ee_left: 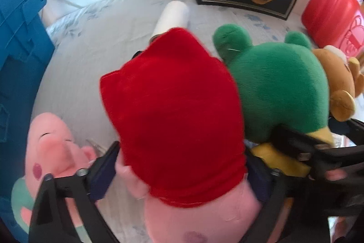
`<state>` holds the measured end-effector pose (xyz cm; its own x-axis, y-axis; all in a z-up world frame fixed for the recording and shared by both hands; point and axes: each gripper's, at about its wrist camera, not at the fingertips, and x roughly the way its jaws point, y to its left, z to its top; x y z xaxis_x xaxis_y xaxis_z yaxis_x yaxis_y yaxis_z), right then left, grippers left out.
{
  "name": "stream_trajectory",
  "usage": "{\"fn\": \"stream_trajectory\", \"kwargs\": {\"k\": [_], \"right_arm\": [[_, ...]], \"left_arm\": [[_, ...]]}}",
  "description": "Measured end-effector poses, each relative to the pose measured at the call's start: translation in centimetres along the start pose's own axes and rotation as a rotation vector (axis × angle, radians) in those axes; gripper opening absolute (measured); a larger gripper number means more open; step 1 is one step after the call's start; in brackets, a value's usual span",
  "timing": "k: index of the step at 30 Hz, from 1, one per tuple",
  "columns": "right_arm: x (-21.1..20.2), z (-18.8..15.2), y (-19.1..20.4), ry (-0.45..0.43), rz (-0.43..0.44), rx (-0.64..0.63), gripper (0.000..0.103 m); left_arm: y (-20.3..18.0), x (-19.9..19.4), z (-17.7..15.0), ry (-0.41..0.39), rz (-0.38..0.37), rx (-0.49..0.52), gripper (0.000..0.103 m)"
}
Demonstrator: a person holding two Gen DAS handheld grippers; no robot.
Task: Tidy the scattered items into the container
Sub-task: 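Grasp the red-hat Peppa plush with the left tool while the right tool grasps the green-yellow duck, then carry the Peppa and duck plushes over the blue crate and open both tools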
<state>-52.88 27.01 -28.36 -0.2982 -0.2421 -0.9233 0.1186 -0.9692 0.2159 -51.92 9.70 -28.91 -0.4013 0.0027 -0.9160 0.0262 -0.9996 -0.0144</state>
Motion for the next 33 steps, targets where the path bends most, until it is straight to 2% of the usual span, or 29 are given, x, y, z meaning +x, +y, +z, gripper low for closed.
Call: {"fn": "stream_trajectory", "kwargs": {"k": [2,3,4,10,19,27,33], "right_arm": [[0.6,-0.1,0.1,-0.001,0.007,-0.002,0.101],[0.7,-0.2,0.1,-0.006,0.027,0.004,0.091],[0.5,-0.3,0.1,-0.013,0.047,0.006,0.087],[-1.0,-0.5,1.0,-0.061,0.038,-0.029,0.078],[-5.9,-1.3,1.7,-0.174,0.051,-0.041,0.077],[-13.6,-2.3,3.2,-0.316,0.032,-0.082,0.077],[-19.0,-3.3,5.8,-0.408,0.005,-0.139,0.077]], "left_arm": [[0.2,-0.3,-0.1,-0.015,-0.007,0.005,0.08],[0.3,-0.5,-0.2,-0.022,-0.009,0.008,0.078],[0.4,-0.7,-0.3,-0.029,-0.011,0.011,0.077],[0.5,-2.6,-1.0,-0.098,0.047,0.061,0.072],[0.8,-9.1,-1.1,-0.235,0.076,0.071,0.072],[1.3,-16.4,-1.8,-0.357,0.097,0.058,0.072],[2.1,-21.9,-2.5,-0.446,0.124,0.038,0.072]]}}
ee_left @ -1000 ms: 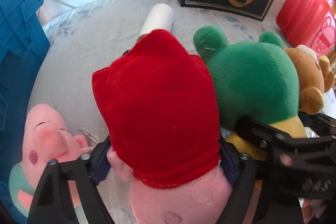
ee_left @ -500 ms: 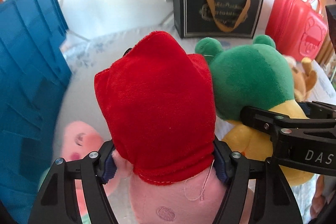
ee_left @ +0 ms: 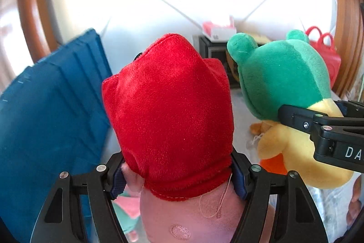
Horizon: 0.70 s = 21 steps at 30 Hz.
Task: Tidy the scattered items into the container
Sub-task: 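Carry the Peppa and duck plushes over the blue crate and open both tools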
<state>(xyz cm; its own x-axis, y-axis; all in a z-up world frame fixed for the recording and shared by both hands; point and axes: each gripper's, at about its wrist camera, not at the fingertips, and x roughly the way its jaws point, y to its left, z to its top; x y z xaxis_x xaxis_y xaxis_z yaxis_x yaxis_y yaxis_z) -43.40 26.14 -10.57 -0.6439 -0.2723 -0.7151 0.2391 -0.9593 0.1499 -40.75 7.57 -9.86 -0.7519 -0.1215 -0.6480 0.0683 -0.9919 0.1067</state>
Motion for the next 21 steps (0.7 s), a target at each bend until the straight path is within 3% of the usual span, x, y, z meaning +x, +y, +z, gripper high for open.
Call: {"fn": "stream_trajectory", "kwargs": {"k": [12,21], "right_arm": [[-9.5,2.9,7.9,-0.174,0.072,-0.132,0.077],[-13.5,4.9,18.6,-0.278,0.176,-0.259,0.077]], "left_arm": [[7.8,-11.8,2.1,-0.193,0.131,-0.071,0.073],[17.5,-19.0,1.9,-0.293,0.3,-0.135,0.073]]}}
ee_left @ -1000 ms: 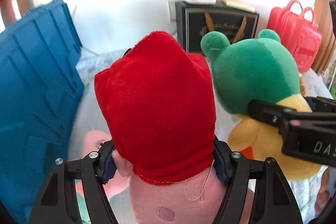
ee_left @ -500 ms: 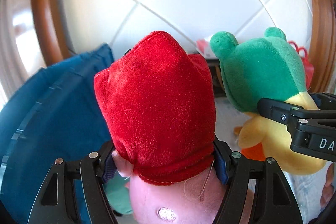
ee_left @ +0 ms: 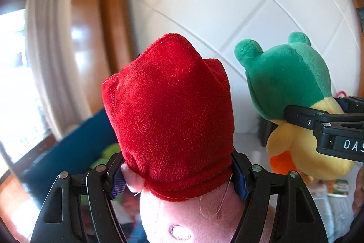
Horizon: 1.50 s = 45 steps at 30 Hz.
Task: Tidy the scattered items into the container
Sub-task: 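Carry the Peppa and duck plushes over the blue crate and open both tools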
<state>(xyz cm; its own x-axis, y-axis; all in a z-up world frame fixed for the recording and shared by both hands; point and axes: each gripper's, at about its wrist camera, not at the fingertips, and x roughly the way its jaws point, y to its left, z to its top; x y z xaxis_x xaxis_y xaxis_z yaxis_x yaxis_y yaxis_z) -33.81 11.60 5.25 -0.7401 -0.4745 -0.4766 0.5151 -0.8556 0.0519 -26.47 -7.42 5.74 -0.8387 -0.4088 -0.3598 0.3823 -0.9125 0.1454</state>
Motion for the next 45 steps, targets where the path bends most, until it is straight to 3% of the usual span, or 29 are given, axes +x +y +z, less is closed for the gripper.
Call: {"fn": "stream_trajectory", "kwargs": {"k": [8,15,19,24,29,45], "right_arm": [[2.9,2.2,9.4,-0.026,0.13,-0.078,0.077],[7.8,2.8,16.5,0.014,0.203,-0.144,0.077],[11.4,3.0,19.4,0.066,0.218,-0.176,0.077],[15.1,2.0,21.7,0.151,0.216,-0.198,0.077],[17.3,1.6,22.2,0.211,0.196,-0.213,0.077],[17.6,1.3,21.7,0.238,0.163,-0.205,0.087]], "left_arm": [[10.3,0.7,-1.1,0.033,0.162,-0.042,0.074],[17.2,2.5,-3.0,0.107,0.236,-0.082,0.074],[19.8,4.1,-3.7,0.165,0.234,-0.101,0.074],[19.7,6.0,-5.4,0.252,0.191,-0.117,0.074],[19.2,7.0,-6.2,0.282,0.175,-0.109,0.075],[17.5,6.4,-7.1,0.35,0.141,-0.136,0.087]]}}
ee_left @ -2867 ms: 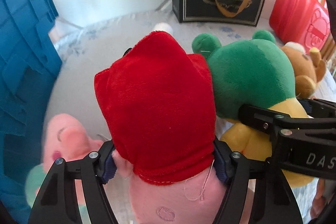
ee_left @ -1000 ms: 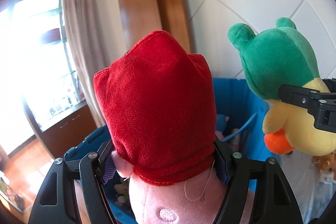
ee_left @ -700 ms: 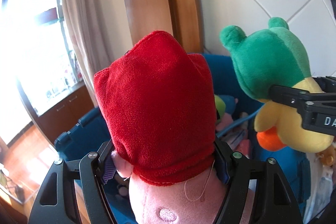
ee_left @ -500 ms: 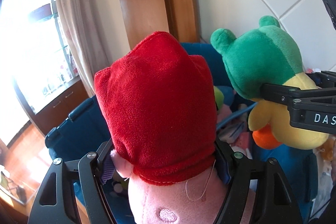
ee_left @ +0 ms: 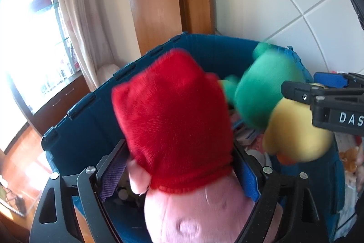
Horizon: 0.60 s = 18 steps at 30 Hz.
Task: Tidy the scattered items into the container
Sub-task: 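Carry the Peppa and duck plushes over the blue crate and open both tools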
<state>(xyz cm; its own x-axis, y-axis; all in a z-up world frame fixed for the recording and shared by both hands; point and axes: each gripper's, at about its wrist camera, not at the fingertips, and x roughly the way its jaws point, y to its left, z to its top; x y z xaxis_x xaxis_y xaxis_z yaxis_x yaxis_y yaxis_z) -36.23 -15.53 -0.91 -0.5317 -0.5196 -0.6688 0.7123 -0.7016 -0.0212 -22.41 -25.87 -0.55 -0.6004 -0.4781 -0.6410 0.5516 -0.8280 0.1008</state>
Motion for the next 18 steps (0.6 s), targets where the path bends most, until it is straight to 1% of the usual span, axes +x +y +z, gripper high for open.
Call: {"fn": "stream_trajectory", "kwargs": {"k": [1,3,9,12,15,18], "right_arm": [[-0.2,0.0,-0.1,-0.002,0.0,0.006,0.091],[-0.6,-0.2,-0.3,-0.006,-0.006,0.011,0.094],[-2.1,-0.8,-0.4,-0.019,-0.014,0.021,0.096],[-3.0,-1.3,-0.4,-0.025,-0.02,0.026,0.102],[-4.1,-2.0,-0.5,-0.034,-0.028,0.03,0.102],[-5.7,-3.0,-1.0,-0.047,-0.032,0.044,0.103]], "left_arm": [[-0.1,-0.3,-0.1,-0.004,0.001,-0.003,0.087],[0.2,-0.5,-0.3,-0.008,-0.001,-0.004,0.089],[0.7,-1.2,-0.7,-0.021,0.002,0.0,0.091],[0.7,-1.7,-0.8,-0.031,0.003,0.01,0.092],[0.7,-2.4,-1.0,-0.047,0.0,0.013,0.098],[0.1,-3.4,-1.3,-0.068,-0.018,0.017,0.099]]}}
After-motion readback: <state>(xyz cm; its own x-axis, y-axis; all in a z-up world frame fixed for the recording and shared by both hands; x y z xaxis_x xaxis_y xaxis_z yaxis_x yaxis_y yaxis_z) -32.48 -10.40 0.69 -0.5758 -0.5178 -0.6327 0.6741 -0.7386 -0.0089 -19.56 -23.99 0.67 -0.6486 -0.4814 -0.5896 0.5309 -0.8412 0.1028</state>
